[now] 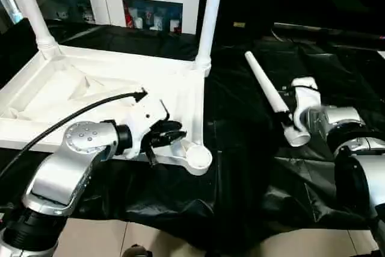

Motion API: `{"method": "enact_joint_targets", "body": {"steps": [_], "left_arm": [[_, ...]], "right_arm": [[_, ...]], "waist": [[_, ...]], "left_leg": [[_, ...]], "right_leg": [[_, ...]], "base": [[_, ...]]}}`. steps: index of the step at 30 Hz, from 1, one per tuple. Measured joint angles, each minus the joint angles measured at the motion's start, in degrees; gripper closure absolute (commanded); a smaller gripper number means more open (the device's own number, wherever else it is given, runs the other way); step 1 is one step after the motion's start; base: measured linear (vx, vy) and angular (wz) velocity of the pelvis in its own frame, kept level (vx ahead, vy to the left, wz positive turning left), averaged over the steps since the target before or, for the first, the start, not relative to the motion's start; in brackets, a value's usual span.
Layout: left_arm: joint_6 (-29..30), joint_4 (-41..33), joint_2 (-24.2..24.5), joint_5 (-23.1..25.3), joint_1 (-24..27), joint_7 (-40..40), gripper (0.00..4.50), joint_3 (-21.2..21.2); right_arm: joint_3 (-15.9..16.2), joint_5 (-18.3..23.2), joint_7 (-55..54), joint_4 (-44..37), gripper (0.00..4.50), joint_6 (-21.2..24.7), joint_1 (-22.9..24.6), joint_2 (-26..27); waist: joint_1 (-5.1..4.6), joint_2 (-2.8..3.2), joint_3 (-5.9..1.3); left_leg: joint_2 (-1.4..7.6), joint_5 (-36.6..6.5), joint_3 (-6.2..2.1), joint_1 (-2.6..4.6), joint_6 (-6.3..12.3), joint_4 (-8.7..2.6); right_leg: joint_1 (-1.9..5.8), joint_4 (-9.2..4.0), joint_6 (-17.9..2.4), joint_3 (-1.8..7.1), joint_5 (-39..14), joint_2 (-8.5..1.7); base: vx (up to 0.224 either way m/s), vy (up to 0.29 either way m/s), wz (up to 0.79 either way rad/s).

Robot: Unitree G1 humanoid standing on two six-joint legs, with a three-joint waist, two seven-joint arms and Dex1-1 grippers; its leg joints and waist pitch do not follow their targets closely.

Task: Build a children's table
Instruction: Pick table leg

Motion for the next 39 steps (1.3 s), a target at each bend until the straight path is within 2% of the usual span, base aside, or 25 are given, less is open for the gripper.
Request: {"method": "enact_joint_targets", "body": {"steps": [4, 5, 8, 10, 16, 17, 21, 23, 24, 25, 28, 32, 35, 39], "left_arm": [[0.61, -0.71, 0.2, -0.64, 0.0, 0.05, 2.67, -0.01], [0.71, -0.94, 0.3, -0.69, 0.0, 0.04, 2.53, -0.01], [0.91, -1.17, 0.48, -0.89, -0.01, -0.02, 2.29, -0.01], [0.96, -1.21, 0.62, -1.22, -0.01, -0.06, 2.07, -0.01], [1.13, -1.56, 1.23, -1.64, 0.0, -0.06, 1.69, -0.04], [1.2, -1.56, 1.25, -1.67, 0.0, -0.05, 1.51, -0.04], [1.47, -1.55, 1.24, -1.72, -0.01, -0.03, 1.32, -0.09], [1.47, -1.51, 1.2, -1.73, -0.05, 0.04, 1.27, -0.15], [1.46, -1.42, 1.17, -1.73, -0.13, 0.07, 1.01, -0.23], [1.46, -1.34, 1.07, -1.73, -0.25, 0.17, 0.95, -0.29], [1.39, 0.49, -1.12, -1.69, -1.32, 2.69, 0.81, 0.06], [-0.51, 3.99, -4.17, -1.57, -2.33, 6.18, 0.47, 1.09], [-2.89, 7.27, -8.02, -1.18, -4.66, 9.67, 0.05, 2.25], [-4.69, 9.72, -9.65, -1.1, -6.11, 11.41, 0.01, 2.35]], "right_arm": [[-0.59, 0.18, 0.82, 0.35, 1.36, 2.62, -0.01, -0.59], [-0.58, 0.14, 1.36, 0.44, 1.65, 3.36, -0.01, -0.72], [0.11, -0.47, 3.37, 0.5, 1.76, 4.8, -0.01, -1.09], [0.27, -0.82, 4.29, 0.5, 2.09, 5.13, -0.01, -1.14], [0.27, -0.95, 4.97, 0.44, 2.43, 5.92, 0.0, -1.44], [0.26, -0.97, 5.06, 0.44, 2.47, 6.06, 0.0, -1.46], [0.17, -0.95, 5.18, 0.44, 2.53, 6.36, 0.0, -1.51], [-0.36, -0.87, 4.96, 0.43, 2.54, 6.36, 0.06, -1.52], [-0.9, -0.71, 4.7, 0.43, 2.54, 6.36, 0.12, -1.53], [-1.2, -0.45, 4.32, 0.43, 2.54, 6.34, 0.16, -1.53], [-3.76, 1.21, 2.35, 0.43, 2.54, 5.59, 0.45, -1.47], [-6.12, 3.4, 2.45, 0.39, 2.55, 1.61, 1.0, -1.26], [-8.99, 6.4, 4.66, -2.22, 2.55, -6.66, 2.93, 0.42], [-11.38, 9.69, 9.81, -6.57, 2.55, -13.07, 5.4, 2.5]], "waist": [[0.33, -0.01, 0.0], [0.38, -0.02, -0.01], [0.58, -0.03, -0.02], [0.76, -0.1, -0.05], [0.82, -0.24, -0.14], [0.85, -0.26, -0.15], [0.84, -0.3, -0.17], [0.85, -0.31, -0.18], [0.86, -0.32, -0.18], [0.86, -0.32, -0.18], [0.87, -0.31, -0.18], [0.81, -0.25, -0.15], [0.71, 0.03, -0.03], [0.83, 0.24, -0.11]], "left_leg": [[0.02, 0.0, -0.01, 0.02, 0.0, 0.0], [0.02, 0.0, -0.01, 0.01, 0.0, 0.0], [0.01, 0.0, 0.0, 0.01, 0.0, 0.0], [0.02, 0.0, 0.0, 0.01, 0.0, 0.0], [0.01, 0.0, -0.01, 0.02, 0.0, 0.02], [0.02, 0.0, -0.01, 0.02, 0.0, 0.03], [0.01, 0.0, -0.01, 0.02, 0.0, 0.04], [0.02, 0.0, -0.01, 0.03, 0.0, 0.04], [0.02, 0.0, -0.01, 0.02, 0.0, 0.04], [0.01, 0.0, -0.01, 0.03, 0.0, 0.04], [0.01, 0.0, -0.01, 0.03, 0.0, 0.09], [0.01, 0.0, -0.01, 0.0, 0.0, 0.09], [0.02, 0.0, 0.0, -0.03, 0.01, 0.08], [0.05, -0.01, 0.0, -0.03, 0.02, -0.02]], "right_leg": [[0.0, 0.04, 0.01, 0.0, -0.01, 0.0], [-0.01, 0.04, 0.01, 0.0, -0.01, 0.0], [0.0, 0.03, 0.02, 0.0, -0.01, 0.0], [0.0, 0.04, 0.02, 0.0, -0.01, 0.0], [0.02, 0.04, 0.02, 0.0, -0.01, 0.0], [0.02, 0.04, 0.02, 0.0, -0.01, 0.0], [0.03, 0.04, 0.03, 0.0, -0.02, 0.0], [0.04, 0.04, 0.03, 0.0, -0.02, 0.0], [0.04, 0.04, 0.03, 0.0, -0.02, 0.0], [0.04, 0.04, 0.03, 0.0, -0.02, 0.0], [0.04, 0.05, 0.03, 0.0, -0.01, 0.0], [0.01, 0.05, 0.03, -0.01, 0.0, 0.0], [0.0, 0.04, 0.03, -0.01, 0.01, 0.0], [-0.02, 0.02, -0.19, -0.05, 0.12, 0.03]], "base": [[0.0, 0.0, 0.0], [0.0, 0.0, 0.0], [0.0, 0.0, 0.0], [0.0, 0.0, 0.0], [0.0, 0.0, 0.0], [0.0, 0.0, 0.0], [0.0, 0.0, 0.0], [0.0, 0.0, 0.0], [0.0, 0.0, 0.0], [0.0, 0.0, 0.0], [0.0, 0.0, 0.0], [0.0, 0.0, 0.0], [0.0, 0.0, 0.0], [0.0, 0.0, 0.0]]}}
